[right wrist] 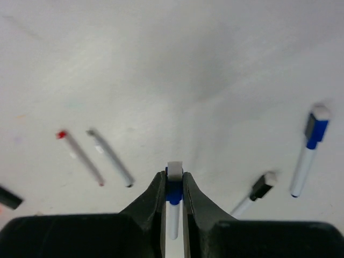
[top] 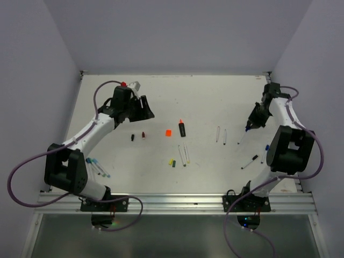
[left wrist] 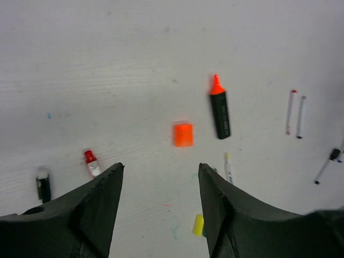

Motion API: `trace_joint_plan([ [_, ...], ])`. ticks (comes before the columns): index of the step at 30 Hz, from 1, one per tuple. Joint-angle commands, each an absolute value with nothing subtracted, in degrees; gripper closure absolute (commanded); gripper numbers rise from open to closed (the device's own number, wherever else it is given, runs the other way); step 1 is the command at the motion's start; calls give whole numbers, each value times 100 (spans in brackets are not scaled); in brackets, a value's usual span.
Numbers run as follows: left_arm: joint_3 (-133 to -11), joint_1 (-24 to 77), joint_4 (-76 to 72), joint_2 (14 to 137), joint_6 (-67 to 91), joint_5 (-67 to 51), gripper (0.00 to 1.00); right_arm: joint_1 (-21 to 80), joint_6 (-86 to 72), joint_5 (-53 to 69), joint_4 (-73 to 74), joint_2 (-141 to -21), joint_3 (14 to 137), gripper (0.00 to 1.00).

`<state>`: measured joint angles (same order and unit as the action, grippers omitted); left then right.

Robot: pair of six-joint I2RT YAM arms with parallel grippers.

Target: Open the pen caps

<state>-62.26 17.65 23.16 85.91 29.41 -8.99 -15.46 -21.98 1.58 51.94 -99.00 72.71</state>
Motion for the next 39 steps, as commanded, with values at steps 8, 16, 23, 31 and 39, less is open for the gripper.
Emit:
trace_joint_plan([
  [8, -6960, 2645, 307, 8604, 3576, -4297, 36, 860, -2952, 2162, 5467, -9633, 9253, 100],
  [16, -7066, 3128, -150, 8806, 4096, -4149, 29, 1292, -3357, 2645, 5081, -9484, 9396, 100],
  [23, -7093, 3533, -114, 9096, 4043, -3964, 27, 1415, -3718, 3023, 4817, -9255, 9281, 100],
  [31, -7181, 3788, -26, 9378, 4043, -3876, 30, 1503, -3964, 3155, 4632, -9097, 9290, 100],
  [39, -7198, 3788, -62, 9413, 4105, -3867, 53, 1608, -3990, 3173, 4649, -9044, 9255, 100],
])
